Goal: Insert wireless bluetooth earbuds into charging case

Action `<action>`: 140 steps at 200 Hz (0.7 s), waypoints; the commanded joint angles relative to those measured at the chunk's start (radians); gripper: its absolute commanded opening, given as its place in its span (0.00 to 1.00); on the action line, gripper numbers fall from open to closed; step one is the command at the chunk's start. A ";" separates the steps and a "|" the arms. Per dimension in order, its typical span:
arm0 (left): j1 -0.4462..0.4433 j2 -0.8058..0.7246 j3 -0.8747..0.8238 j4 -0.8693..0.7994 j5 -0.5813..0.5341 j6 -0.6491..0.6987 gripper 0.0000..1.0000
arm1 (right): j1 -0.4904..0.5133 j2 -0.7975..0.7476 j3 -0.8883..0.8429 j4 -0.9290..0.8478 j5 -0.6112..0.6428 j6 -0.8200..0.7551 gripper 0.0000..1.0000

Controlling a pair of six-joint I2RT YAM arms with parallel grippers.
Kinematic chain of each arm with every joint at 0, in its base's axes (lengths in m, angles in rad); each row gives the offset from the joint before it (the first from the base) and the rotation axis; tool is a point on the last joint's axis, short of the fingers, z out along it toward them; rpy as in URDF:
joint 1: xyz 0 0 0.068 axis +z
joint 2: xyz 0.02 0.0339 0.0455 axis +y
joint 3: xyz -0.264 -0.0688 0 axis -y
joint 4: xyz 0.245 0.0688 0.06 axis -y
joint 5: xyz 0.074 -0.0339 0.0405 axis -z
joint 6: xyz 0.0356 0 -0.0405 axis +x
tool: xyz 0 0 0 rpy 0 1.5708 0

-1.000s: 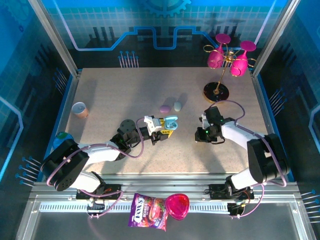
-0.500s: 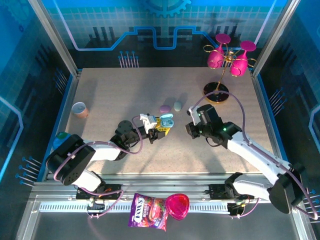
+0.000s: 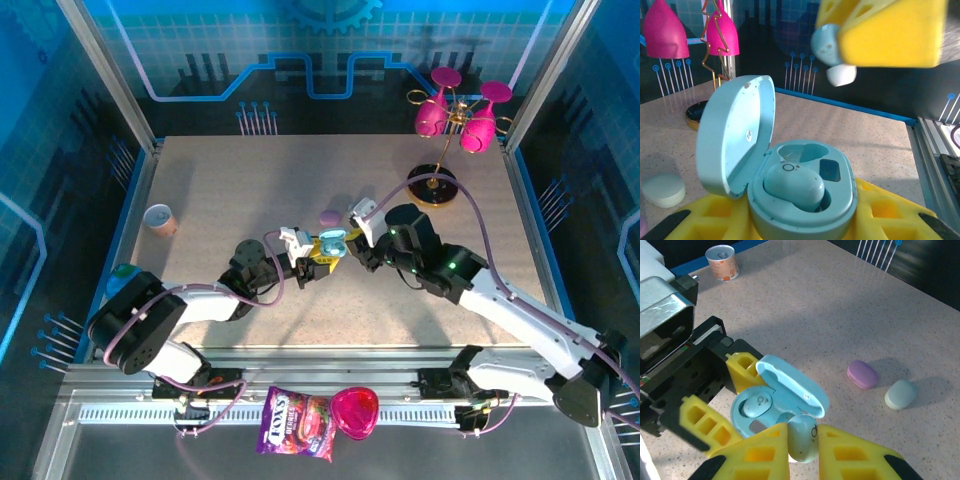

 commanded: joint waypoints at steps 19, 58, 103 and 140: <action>0.005 -0.046 0.026 -0.037 0.045 -0.010 0.19 | 0.016 0.056 0.040 0.042 -0.013 -0.045 0.16; 0.006 -0.056 0.028 -0.043 0.032 -0.020 0.20 | 0.018 0.080 0.037 0.028 -0.039 -0.048 0.16; 0.006 -0.068 0.040 -0.068 0.026 -0.022 0.20 | 0.020 0.095 0.029 0.001 -0.038 -0.066 0.16; 0.006 -0.071 0.045 -0.075 0.015 -0.024 0.20 | 0.023 0.099 0.027 -0.020 -0.035 -0.077 0.16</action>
